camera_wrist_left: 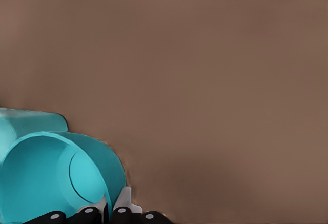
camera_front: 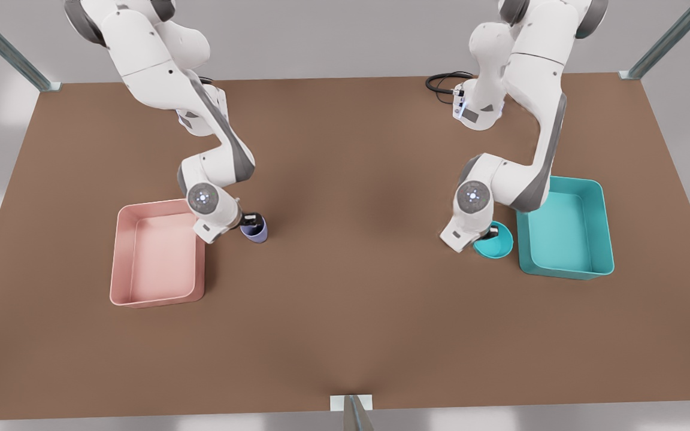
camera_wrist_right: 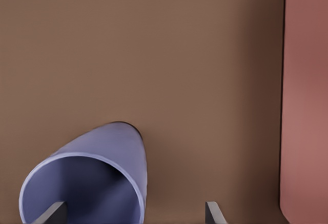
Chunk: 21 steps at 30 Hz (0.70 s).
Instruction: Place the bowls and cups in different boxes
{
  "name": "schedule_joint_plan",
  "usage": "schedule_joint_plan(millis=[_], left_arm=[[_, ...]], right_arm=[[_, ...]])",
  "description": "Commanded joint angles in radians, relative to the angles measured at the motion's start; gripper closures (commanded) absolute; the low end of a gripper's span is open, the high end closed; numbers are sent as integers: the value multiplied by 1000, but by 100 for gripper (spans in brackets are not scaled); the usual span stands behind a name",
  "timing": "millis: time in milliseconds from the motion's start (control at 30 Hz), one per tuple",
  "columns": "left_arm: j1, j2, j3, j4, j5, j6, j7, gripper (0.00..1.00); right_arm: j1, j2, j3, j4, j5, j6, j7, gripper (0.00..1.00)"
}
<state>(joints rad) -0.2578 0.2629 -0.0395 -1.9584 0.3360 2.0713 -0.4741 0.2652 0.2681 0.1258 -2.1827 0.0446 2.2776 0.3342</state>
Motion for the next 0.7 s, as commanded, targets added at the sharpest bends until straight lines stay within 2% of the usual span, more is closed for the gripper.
schedule_joint_plan(millis=[0,100,133,267,333,367,433,467,567,600,633,667], left_arm=[[130,-53,0,16,-26,-235,184,79],[272,-31,19,26,-28,-226,279,79],[273,-19,67,21,-26,-197,319,79],[278,50,122,-25,-20,-28,341,79],[278,70,128,-69,-15,39,336,79],[282,102,131,-82,-15,93,335,79],[295,136,141,-82,-15,121,335,79],[301,140,141,-82,-15,121,336,79],[307,150,141,-80,-15,121,335,79],[307,153,141,-80,-15,118,338,59],[307,153,141,-80,-15,112,338,28],[304,150,141,-80,-17,105,335,15]], right_arm=[[0,16,0,0,1,39,62,0],[-1,31,0,-22,4,71,62,0],[-1,33,0,-28,4,82,62,0],[0,52,0,-34,4,89,62,0],[0,60,0,-35,4,105,62,12],[0,60,0,-35,4,105,62,26],[0,60,0,-34,4,105,63,64],[0,60,0,-31,4,105,63,77],[0,60,0,-26,4,97,68,79],[0,57,0,-23,4,94,69,79],[0,51,0,-23,4,92,71,79],[-1,37,0,-22,4,86,71,79]])
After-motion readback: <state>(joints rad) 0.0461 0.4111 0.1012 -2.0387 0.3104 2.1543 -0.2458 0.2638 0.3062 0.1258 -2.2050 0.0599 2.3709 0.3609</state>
